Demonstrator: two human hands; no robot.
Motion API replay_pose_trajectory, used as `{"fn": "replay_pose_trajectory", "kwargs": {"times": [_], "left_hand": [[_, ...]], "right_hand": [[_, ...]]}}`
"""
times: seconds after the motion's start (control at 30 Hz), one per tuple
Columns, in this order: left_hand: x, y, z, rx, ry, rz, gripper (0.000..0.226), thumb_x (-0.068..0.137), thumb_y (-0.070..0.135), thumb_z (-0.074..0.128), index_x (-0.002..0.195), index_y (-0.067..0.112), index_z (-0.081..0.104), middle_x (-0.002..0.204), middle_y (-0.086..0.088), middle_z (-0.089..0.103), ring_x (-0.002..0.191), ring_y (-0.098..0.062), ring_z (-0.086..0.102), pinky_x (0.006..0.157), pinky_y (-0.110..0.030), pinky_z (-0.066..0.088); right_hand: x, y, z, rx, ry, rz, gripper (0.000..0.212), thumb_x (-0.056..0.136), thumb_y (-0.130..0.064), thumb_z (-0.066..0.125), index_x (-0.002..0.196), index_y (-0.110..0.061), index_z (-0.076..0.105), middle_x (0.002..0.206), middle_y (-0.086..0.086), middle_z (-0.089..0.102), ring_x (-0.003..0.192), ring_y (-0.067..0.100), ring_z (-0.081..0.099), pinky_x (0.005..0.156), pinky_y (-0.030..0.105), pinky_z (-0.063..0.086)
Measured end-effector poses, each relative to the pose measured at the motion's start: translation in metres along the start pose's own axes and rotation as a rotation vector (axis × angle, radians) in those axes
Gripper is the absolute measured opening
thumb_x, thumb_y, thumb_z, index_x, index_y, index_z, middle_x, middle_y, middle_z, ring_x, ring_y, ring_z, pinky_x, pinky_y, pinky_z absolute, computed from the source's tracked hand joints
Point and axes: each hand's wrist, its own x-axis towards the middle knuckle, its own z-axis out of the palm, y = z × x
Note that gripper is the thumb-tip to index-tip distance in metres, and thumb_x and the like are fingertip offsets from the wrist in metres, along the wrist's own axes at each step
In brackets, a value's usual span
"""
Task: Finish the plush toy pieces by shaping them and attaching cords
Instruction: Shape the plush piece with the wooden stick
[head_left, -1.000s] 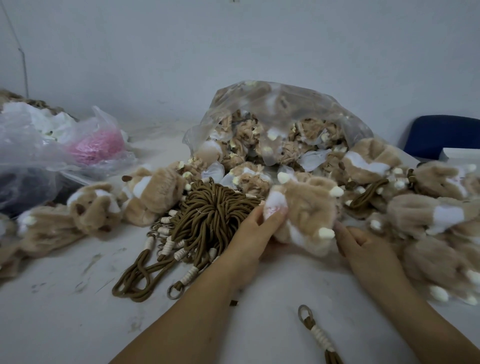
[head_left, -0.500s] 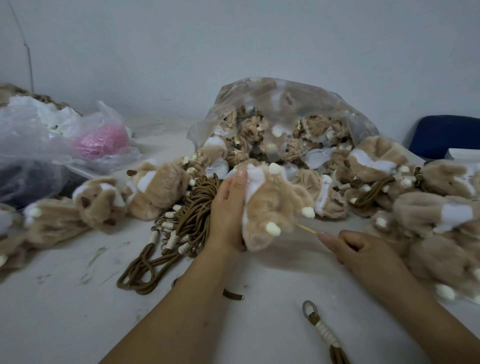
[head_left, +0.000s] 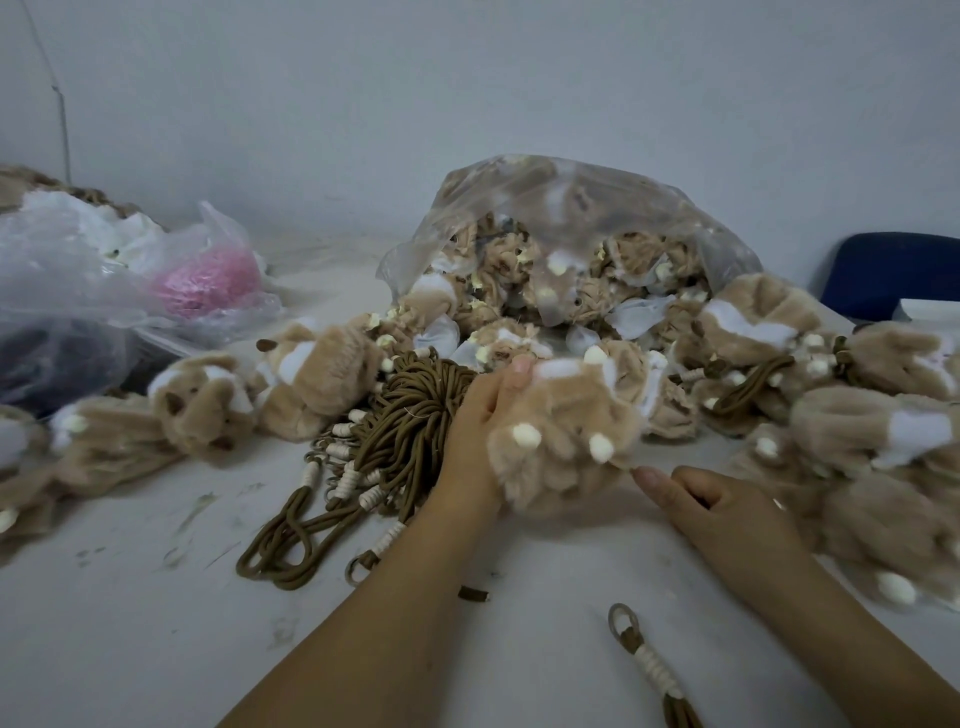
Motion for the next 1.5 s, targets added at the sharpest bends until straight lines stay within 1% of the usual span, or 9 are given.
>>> {"fn": "replay_pose_trajectory", "kwargs": {"times": [0.1, 0.23, 0.33, 0.5, 0.63, 0.87, 1.03, 1.27, 1.5], "left_hand": [[-0.001, 0.003, 0.002, 0.151, -0.018, 0.109, 0.042, 0.089, 0.057, 0.044, 0.106, 0.03, 0.073, 0.121, -0.003, 0.067, 0.114, -0.016, 0.064, 0.098, -0.037, 0.052], [-0.005, 0.004, 0.002, 0.384, -0.122, 0.125, 0.037, 0.081, 0.069, 0.051, 0.1, 0.045, 0.071, 0.13, 0.02, 0.053, 0.117, 0.011, 0.05, 0.084, -0.005, 0.042], [-0.003, -0.005, 0.001, 0.614, -0.172, 0.196, 0.037, 0.09, 0.042, 0.067, 0.124, 0.028, 0.062, 0.137, 0.018, 0.041, 0.12, 0.013, 0.041, 0.084, 0.006, 0.032], [-0.002, -0.007, 0.0, 0.734, -0.096, 0.298, 0.025, 0.093, 0.027, 0.067, 0.115, 0.015, 0.066, 0.124, 0.015, 0.047, 0.105, 0.028, 0.038, 0.086, 0.008, 0.025], [-0.004, -0.004, 0.001, 0.806, -0.002, 0.335, 0.007, 0.095, 0.021, 0.064, 0.09, 0.023, 0.06, 0.102, 0.014, 0.044, 0.094, 0.018, 0.044, 0.084, 0.003, 0.03], [-0.008, 0.0, 0.002, 0.862, 0.045, 0.493, 0.008, 0.097, 0.009, 0.059, 0.089, 0.009, 0.059, 0.1, 0.007, 0.041, 0.095, -0.006, 0.043, 0.087, -0.002, 0.03], [-0.013, -0.005, 0.009, 0.902, -0.122, 0.551, 0.011, 0.094, 0.008, 0.063, 0.088, -0.001, 0.065, 0.102, 0.003, 0.046, 0.101, -0.018, 0.049, 0.09, -0.01, 0.034], [-0.014, -0.006, 0.011, 0.701, 0.016, 0.56, 0.006, 0.091, 0.013, 0.067, 0.087, 0.01, 0.065, 0.099, 0.011, 0.045, 0.09, 0.002, 0.049, 0.08, -0.008, 0.04], [-0.014, -0.006, 0.008, 0.601, -0.05, 0.264, 0.04, 0.092, 0.034, 0.067, 0.13, 0.037, 0.053, 0.123, 0.015, 0.042, 0.106, 0.011, 0.045, 0.085, -0.001, 0.039]], "right_hand": [[0.004, 0.004, -0.006, -0.03, 0.051, 0.067, 0.065, 0.065, -0.076, 0.046, 0.056, -0.013, 0.032, 0.046, -0.006, 0.029, 0.041, 0.007, 0.03, 0.043, 0.023, 0.027], [0.005, 0.005, -0.007, -0.087, 0.075, 0.084, 0.062, 0.064, -0.077, 0.043, 0.053, -0.017, 0.03, 0.044, -0.005, 0.029, 0.04, 0.008, 0.033, 0.046, 0.027, 0.03], [0.005, 0.007, -0.004, -0.115, 0.059, 0.093, 0.063, 0.065, -0.078, 0.041, 0.052, -0.017, 0.031, 0.042, -0.004, 0.032, 0.04, 0.008, 0.035, 0.048, 0.029, 0.03], [0.008, 0.011, -0.003, -0.153, 0.062, 0.107, 0.066, 0.065, -0.08, 0.037, 0.052, -0.016, 0.031, 0.04, -0.004, 0.035, 0.04, 0.008, 0.036, 0.048, 0.029, 0.031], [0.008, 0.013, -0.001, -0.218, 0.023, 0.099, 0.068, 0.064, -0.083, 0.032, 0.052, -0.016, 0.031, 0.039, -0.005, 0.035, 0.044, 0.012, 0.04, 0.049, 0.031, 0.032], [0.005, 0.014, -0.004, -0.277, 0.04, 0.114, 0.07, 0.065, -0.086, 0.029, 0.053, -0.017, 0.028, 0.039, -0.004, 0.033, 0.042, 0.013, 0.039, 0.05, 0.032, 0.033], [0.005, 0.012, -0.001, -0.253, 0.051, 0.129, 0.07, 0.063, -0.086, 0.029, 0.051, -0.017, 0.026, 0.038, -0.004, 0.033, 0.043, 0.014, 0.039, 0.049, 0.031, 0.032], [0.006, 0.009, 0.0, -0.15, 0.054, 0.138, 0.067, 0.06, -0.084, 0.035, 0.055, -0.018, 0.025, 0.042, -0.005, 0.027, 0.039, 0.009, 0.03, 0.046, 0.029, 0.028], [0.004, 0.005, 0.0, -0.06, 0.062, 0.092, 0.065, 0.063, -0.081, 0.04, 0.056, -0.018, 0.025, 0.045, -0.006, 0.025, 0.04, 0.009, 0.028, 0.04, 0.016, 0.03]]}}
